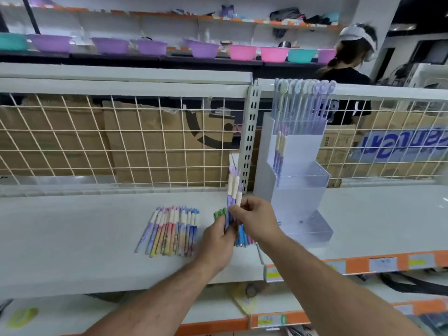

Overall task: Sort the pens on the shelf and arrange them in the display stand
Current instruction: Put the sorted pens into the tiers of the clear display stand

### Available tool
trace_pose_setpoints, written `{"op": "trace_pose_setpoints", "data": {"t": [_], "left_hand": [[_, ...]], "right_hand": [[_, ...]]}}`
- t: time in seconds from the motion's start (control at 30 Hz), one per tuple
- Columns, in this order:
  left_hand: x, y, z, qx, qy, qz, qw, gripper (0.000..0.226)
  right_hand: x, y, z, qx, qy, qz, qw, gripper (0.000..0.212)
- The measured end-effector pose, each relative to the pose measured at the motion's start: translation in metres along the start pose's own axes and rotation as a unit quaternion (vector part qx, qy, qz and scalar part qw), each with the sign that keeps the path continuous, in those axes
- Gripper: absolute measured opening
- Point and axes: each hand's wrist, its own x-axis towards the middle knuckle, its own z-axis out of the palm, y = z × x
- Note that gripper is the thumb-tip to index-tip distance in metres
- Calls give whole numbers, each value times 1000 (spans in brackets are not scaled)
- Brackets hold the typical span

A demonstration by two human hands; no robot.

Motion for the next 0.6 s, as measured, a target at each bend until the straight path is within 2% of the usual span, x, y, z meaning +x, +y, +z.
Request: {"op": "trace_pose_setpoints", "data": {"t": [0.4, 0.6], "left_hand": [[32, 49, 102, -107, -17, -17, 994, 20], [36, 61, 142, -141, 44, -7, 989, 21]], "right_hand": [[41, 8, -120, -20, -115, -21, 993, 18], [57, 22, -147, 12, -121, -15, 992, 13]]}}
